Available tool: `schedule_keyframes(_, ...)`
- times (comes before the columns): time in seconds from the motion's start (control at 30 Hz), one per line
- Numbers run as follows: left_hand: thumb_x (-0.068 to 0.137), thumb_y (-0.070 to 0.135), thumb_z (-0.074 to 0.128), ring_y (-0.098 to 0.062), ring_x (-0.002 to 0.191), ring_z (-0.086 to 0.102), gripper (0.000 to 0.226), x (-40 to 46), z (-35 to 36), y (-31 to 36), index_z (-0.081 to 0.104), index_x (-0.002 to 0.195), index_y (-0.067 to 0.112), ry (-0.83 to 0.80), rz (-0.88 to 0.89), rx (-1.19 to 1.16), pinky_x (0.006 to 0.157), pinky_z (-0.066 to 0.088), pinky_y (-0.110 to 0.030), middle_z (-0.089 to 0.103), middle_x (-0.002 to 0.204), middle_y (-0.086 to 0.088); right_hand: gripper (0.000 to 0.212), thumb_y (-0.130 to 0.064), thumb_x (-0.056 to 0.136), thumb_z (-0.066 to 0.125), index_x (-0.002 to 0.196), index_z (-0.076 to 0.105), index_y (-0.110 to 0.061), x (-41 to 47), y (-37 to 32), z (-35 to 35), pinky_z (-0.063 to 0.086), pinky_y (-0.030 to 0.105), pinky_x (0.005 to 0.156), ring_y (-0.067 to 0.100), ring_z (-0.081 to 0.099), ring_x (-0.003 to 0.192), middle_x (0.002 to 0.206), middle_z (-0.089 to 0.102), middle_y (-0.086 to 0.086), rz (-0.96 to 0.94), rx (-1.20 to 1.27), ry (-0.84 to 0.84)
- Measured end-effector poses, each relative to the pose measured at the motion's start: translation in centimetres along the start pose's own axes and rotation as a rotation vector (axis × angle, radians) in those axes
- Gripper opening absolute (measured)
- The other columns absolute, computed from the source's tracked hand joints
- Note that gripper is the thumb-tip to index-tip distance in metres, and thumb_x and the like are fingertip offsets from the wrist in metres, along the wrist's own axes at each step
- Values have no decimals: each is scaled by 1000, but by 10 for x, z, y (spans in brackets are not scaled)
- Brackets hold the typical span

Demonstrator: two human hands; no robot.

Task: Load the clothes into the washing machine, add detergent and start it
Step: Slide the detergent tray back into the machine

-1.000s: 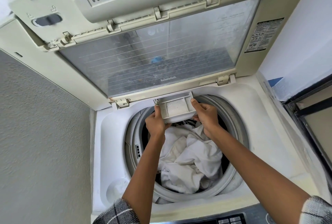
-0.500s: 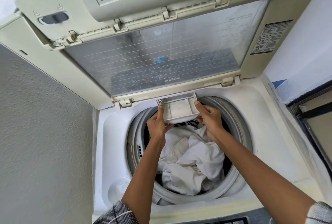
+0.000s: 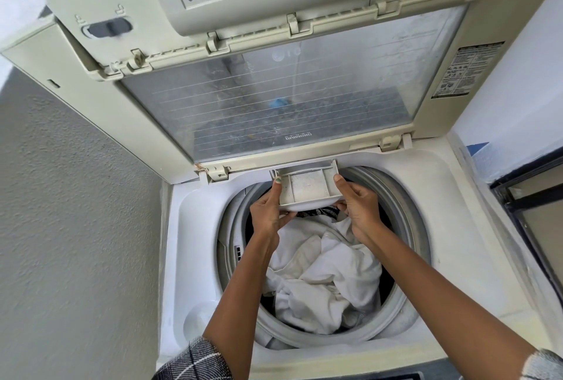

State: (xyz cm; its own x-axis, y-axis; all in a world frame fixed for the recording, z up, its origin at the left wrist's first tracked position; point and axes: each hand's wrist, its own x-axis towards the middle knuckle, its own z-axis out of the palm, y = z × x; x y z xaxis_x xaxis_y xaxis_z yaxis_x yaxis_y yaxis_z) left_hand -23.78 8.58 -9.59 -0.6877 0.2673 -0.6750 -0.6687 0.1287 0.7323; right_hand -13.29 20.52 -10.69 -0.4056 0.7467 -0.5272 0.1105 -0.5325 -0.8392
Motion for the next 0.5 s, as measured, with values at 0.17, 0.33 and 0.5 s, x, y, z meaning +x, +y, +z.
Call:
schedule_keyframes(0.17,82,42,70,-21,73,66,32,4,-2,1,71,85,11,-12,-18,0,59,60,-30,70,88,-12,18,-25,84,70,69,68,-16,-1,0,0,48,13,50,9,56,64,68,64,0,23,21,1)
schedule_keyframes(0.33,83,43,69,-20,71,65,32,5,-1,-1,70,79,11,9,-9,-6,54,58,-28,69,83,-11,20,-26,84,71,67,66,-15,-2,-2,1,48,13,49,9,55,60,67,62,1,26,14,-2)
schedule_keyframes(0.5,83,45,68,-20,71,65,34,6,1,-3,69,76,11,24,15,-5,52,57,-26,69,79,-8,22,-27,84,71,68,66,-13,-1,-3,0,43,12,43,11,51,59,66,58,5,6,-36,-1)
